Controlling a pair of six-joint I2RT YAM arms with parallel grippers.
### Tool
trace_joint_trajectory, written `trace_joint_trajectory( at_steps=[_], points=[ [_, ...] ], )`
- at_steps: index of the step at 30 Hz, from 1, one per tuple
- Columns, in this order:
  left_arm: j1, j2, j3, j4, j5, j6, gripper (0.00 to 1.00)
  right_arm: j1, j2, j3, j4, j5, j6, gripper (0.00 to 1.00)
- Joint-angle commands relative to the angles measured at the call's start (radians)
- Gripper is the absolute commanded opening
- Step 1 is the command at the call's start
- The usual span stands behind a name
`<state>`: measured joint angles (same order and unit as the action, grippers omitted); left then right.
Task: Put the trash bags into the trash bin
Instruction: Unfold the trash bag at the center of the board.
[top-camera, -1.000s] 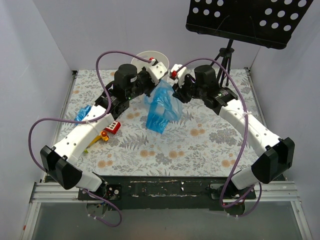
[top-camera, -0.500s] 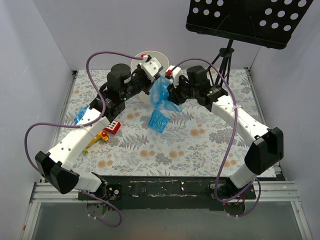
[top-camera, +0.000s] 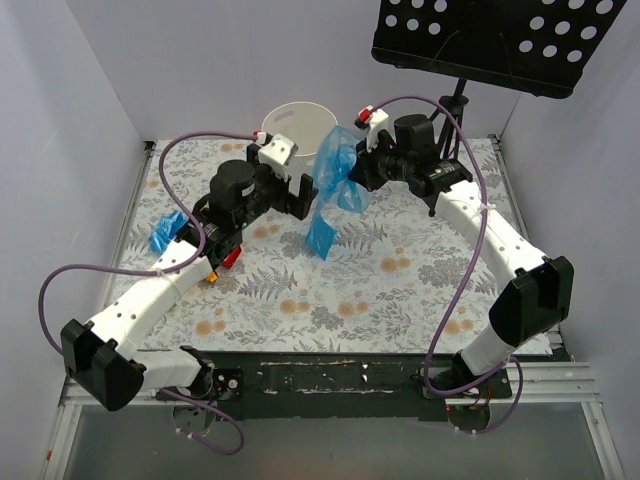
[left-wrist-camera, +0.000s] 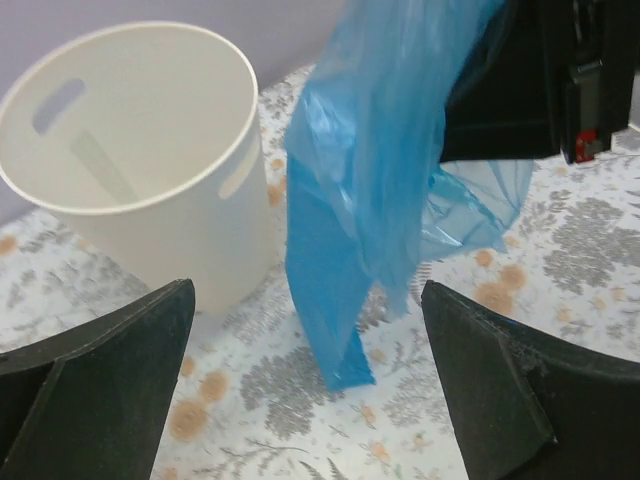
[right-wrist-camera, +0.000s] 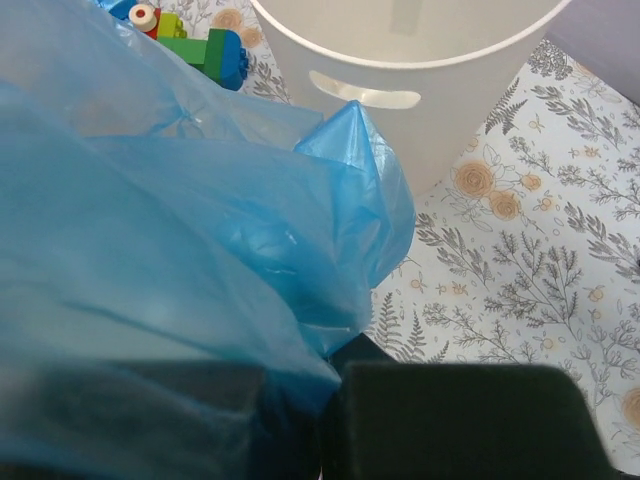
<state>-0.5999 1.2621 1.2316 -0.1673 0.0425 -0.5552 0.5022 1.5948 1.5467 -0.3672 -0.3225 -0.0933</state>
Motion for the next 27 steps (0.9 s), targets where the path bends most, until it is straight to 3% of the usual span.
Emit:
trace_joint_trajectory(
  at_steps=[1,8,10,13,17,27],
  points=[
    [0.002,-0.092,-0.070,0.089,0.033,-0.179,0.98,-0.005,-0.050,0.038,0.014,-0.043,0.087,0.01],
    [0.002,0.009,-0.046,0.212,0.115,-0.222,0.98,-0.005,-0.045,0.033,0.013,-0.050,0.087,0.01],
    [0.002,0.046,-0.031,0.230,0.119,-0.236,0.89,-0.005,-0.050,0.032,0.016,-0.055,0.087,0.01],
    [0.005,0.095,-0.015,0.242,0.100,-0.250,0.62,-0.005,-0.059,0.026,0.017,-0.056,0.087,0.01],
    [0.022,0.120,0.002,0.206,0.111,-0.230,0.01,-0.013,-0.087,-0.003,0.011,-0.052,0.073,0.01],
    [0.048,0.050,0.045,0.034,0.025,-0.080,0.00,-0.221,-0.142,-0.088,-0.085,-0.113,0.072,0.01]
  ],
)
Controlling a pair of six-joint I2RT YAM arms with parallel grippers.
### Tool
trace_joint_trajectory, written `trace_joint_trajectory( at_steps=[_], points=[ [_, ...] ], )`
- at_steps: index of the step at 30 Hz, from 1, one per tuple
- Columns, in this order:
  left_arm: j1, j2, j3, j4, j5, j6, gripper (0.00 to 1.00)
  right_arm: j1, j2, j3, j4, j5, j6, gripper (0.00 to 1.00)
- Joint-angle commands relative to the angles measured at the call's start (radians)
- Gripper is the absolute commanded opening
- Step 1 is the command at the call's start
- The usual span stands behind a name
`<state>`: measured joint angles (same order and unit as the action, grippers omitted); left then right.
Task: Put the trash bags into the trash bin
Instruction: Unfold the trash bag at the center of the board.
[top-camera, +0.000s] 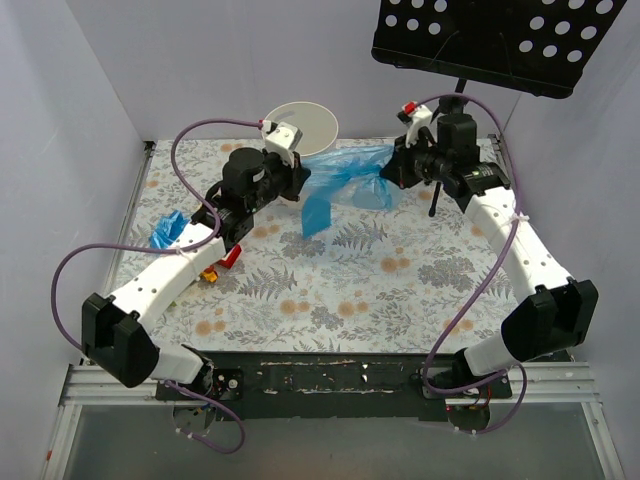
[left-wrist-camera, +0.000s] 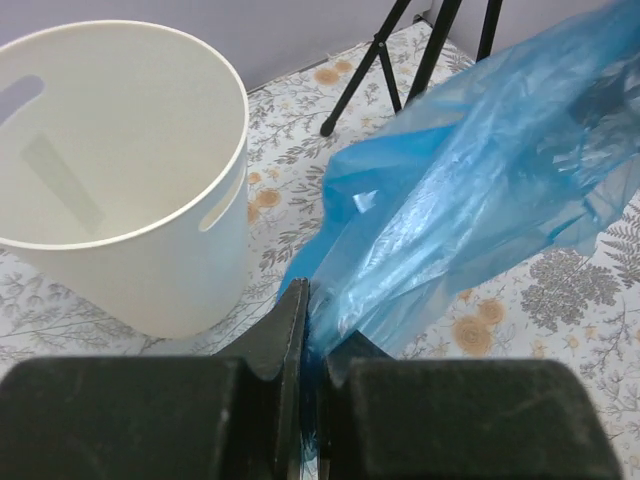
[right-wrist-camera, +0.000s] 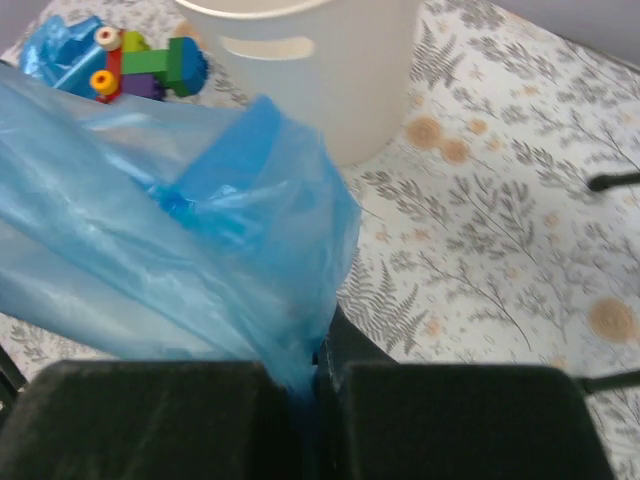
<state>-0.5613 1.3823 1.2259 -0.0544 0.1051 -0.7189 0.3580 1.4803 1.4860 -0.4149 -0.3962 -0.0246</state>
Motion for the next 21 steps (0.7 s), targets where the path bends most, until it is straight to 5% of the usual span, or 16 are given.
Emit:
trace_joint_trajectory(
  at_steps=[1,12,16,19,21],
  points=[
    [0.011,-0.075,0.053,-0.094,-0.036,0.091,0.00,-0.089,-0.029,-0.032,-0.044,-0.047,-0.001,0.01],
    [0.018,-0.022,0.184,-0.208,0.065,0.228,0.00,-0.108,-0.055,-0.066,-0.108,-0.133,-0.130,0.01],
    [0.017,-0.014,0.230,-0.240,0.231,0.308,0.00,-0.100,-0.074,-0.039,-0.087,-0.337,-0.225,0.60],
    [0.011,0.006,0.260,-0.281,0.294,0.358,0.00,-0.070,-0.112,-0.043,0.008,-0.348,-0.262,0.83],
    [0.011,0.018,0.277,-0.297,0.312,0.378,0.00,-0.025,-0.111,-0.021,0.019,-0.322,-0.323,0.87]
  ],
)
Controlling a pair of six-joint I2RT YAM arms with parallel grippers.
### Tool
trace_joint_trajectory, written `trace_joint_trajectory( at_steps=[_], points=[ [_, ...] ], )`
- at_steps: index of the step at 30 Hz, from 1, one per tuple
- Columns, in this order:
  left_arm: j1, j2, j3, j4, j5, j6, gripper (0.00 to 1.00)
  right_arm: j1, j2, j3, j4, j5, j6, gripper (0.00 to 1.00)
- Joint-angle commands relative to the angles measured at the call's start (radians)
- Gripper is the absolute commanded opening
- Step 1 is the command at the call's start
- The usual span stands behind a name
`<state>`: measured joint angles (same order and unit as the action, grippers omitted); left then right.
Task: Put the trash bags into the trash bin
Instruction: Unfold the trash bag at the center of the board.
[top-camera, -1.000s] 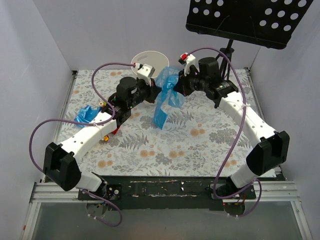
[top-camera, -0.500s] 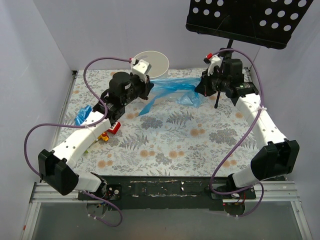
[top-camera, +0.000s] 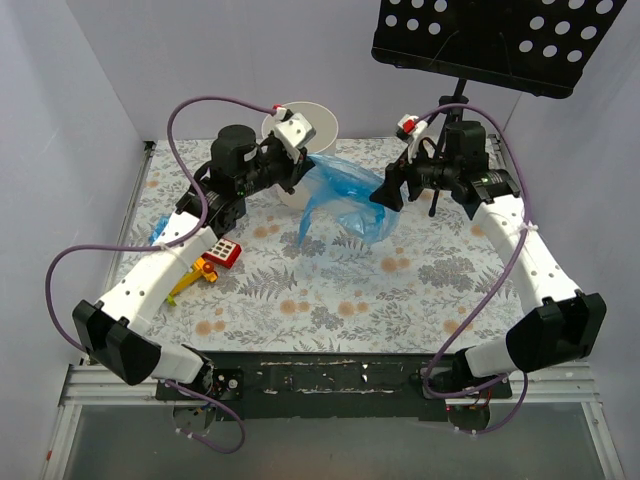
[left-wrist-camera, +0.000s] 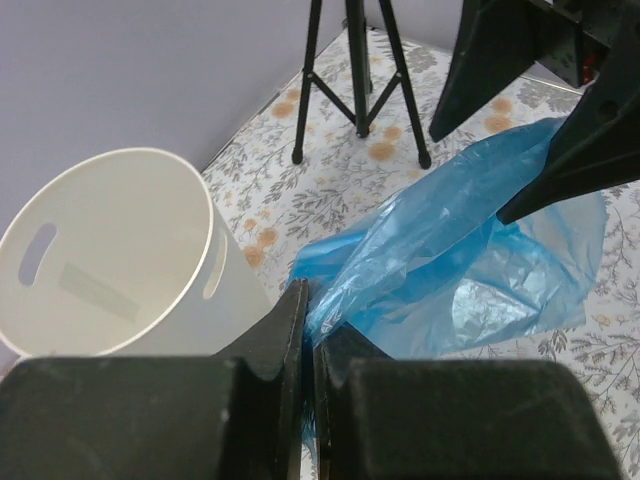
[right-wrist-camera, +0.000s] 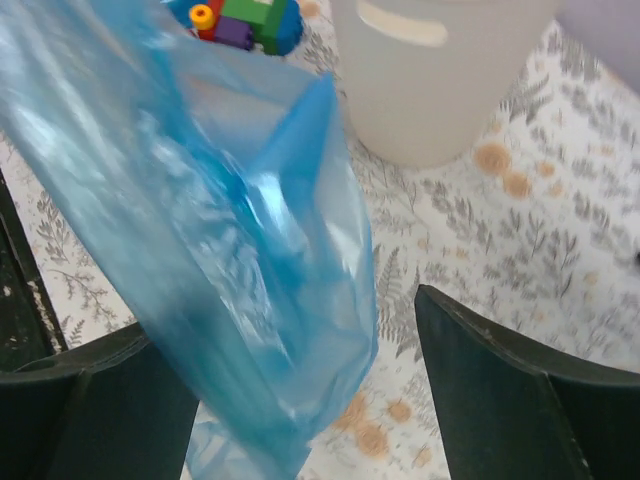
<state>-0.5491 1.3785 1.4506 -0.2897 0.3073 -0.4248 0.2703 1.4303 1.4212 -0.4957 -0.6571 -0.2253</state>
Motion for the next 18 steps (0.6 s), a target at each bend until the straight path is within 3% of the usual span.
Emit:
trace_joint_trajectory(
  at_steps=[1,7,10,14,18],
  points=[
    [-0.003,0.025,0.063,-0.068,0.118,0.090,0.00,0.096,-0.051,0.059,0.094,-0.047,-0.152,0.88],
    [-0.011,0.050,0.116,-0.111,0.171,0.136,0.00,0.213,0.034,0.146,0.089,0.037,-0.187,0.85],
    [-0.018,0.042,0.119,-0.117,0.167,0.178,0.00,0.227,0.082,0.182,0.099,0.106,-0.134,0.68],
    [-0.018,0.039,0.132,-0.111,0.128,0.192,0.00,0.228,0.113,0.223,0.014,0.146,-0.146,0.54],
    [-0.020,0.040,0.133,-0.075,0.096,0.192,0.00,0.228,0.120,0.203,-0.036,0.136,-0.135,0.17]
  ],
)
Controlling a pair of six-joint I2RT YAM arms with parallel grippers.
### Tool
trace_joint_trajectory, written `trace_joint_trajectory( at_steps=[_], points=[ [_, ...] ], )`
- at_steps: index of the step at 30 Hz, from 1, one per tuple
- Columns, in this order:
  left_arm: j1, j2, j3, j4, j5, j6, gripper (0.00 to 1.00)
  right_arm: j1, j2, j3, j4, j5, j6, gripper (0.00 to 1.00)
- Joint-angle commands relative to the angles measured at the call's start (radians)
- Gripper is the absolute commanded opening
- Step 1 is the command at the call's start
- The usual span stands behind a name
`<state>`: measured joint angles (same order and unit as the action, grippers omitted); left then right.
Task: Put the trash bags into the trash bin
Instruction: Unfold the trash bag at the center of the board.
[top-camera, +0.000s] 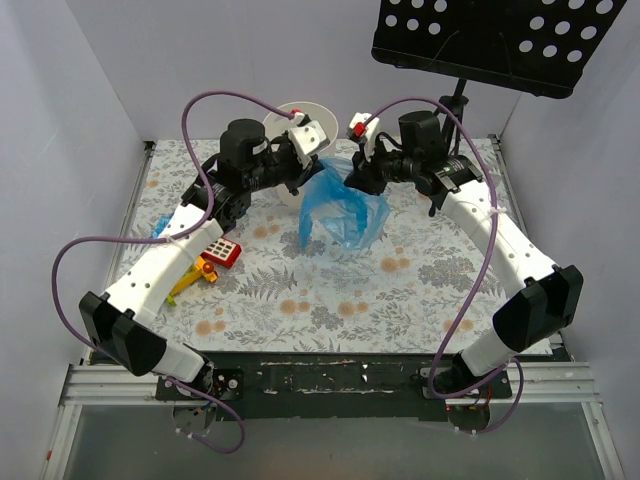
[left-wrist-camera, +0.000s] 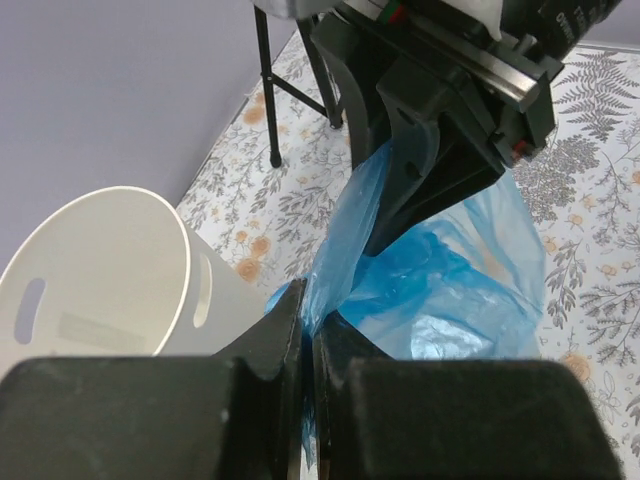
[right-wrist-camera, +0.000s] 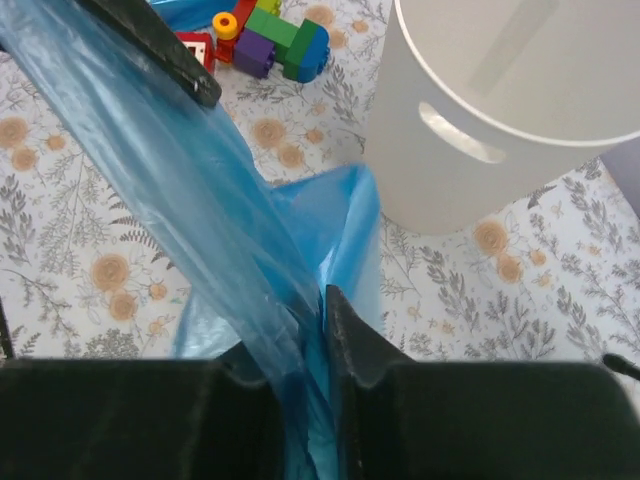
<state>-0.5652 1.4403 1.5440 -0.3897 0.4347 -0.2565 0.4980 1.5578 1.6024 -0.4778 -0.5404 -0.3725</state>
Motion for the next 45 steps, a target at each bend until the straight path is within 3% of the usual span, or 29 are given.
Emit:
trace_joint_trajectory(
  at_steps=[1,2,3,4,5,6,9,12,15,18,23,27,34,40,43,45],
  points=[
    [-0.004,-0.020,0.038,0.041,-0.045,0.013,0.00,0.001,0.002,0.025,-0.073,0.014,0.023,0.12],
    [-0.004,-0.015,0.038,0.060,-0.080,-0.007,0.00,0.002,0.004,0.019,-0.073,0.010,0.036,0.04],
    [-0.004,-0.012,0.038,0.084,-0.124,-0.030,0.14,0.001,-0.002,0.008,-0.052,0.013,0.061,0.01],
    [-0.004,-0.017,0.033,0.113,-0.181,-0.073,0.48,-0.003,-0.008,-0.004,-0.023,0.014,0.096,0.01],
    [-0.004,-0.027,0.025,0.155,-0.270,-0.125,0.69,-0.006,-0.011,-0.009,0.000,0.008,0.136,0.01],
    [-0.004,-0.047,0.013,0.179,-0.357,-0.213,0.80,-0.010,-0.010,-0.009,0.025,-0.003,0.173,0.01],
    [-0.002,-0.160,-0.050,0.181,-0.493,-0.386,0.86,-0.026,-0.004,-0.013,0.109,-0.020,0.303,0.01],
    [-0.002,-0.334,-0.200,0.155,-0.455,-0.516,0.87,-0.027,0.016,-0.001,0.157,-0.027,0.366,0.01],
    [-0.002,-0.438,-0.364,0.114,-0.360,-0.599,0.85,-0.027,0.059,0.085,0.147,-0.018,0.435,0.01],
    [-0.002,-0.485,-0.496,0.190,-0.314,-0.635,0.83,-0.026,0.097,0.151,0.125,-0.039,0.466,0.01],
    [-0.002,-0.442,-0.571,0.325,-0.202,-0.696,0.81,-0.026,0.108,0.166,0.116,-0.013,0.478,0.01],
    [-0.002,-0.353,-0.588,0.414,-0.270,-0.737,0.81,-0.026,0.090,0.134,0.148,-0.033,0.507,0.01],
    [0.010,-0.238,-0.568,0.502,-0.373,-0.765,0.68,-0.026,0.053,0.103,0.154,-0.024,0.500,0.01],
    [0.019,-0.163,-0.541,0.563,-0.288,-0.753,0.36,-0.026,0.005,0.027,0.166,0.002,0.494,0.01],
    [0.019,-0.156,-0.518,0.508,-0.260,-0.705,0.06,-0.027,-0.007,0.011,0.162,0.043,0.460,0.01],
    [0.025,-0.169,-0.487,0.436,-0.274,-0.666,0.00,-0.030,-0.011,0.010,0.130,0.124,0.420,0.01]
  ],
)
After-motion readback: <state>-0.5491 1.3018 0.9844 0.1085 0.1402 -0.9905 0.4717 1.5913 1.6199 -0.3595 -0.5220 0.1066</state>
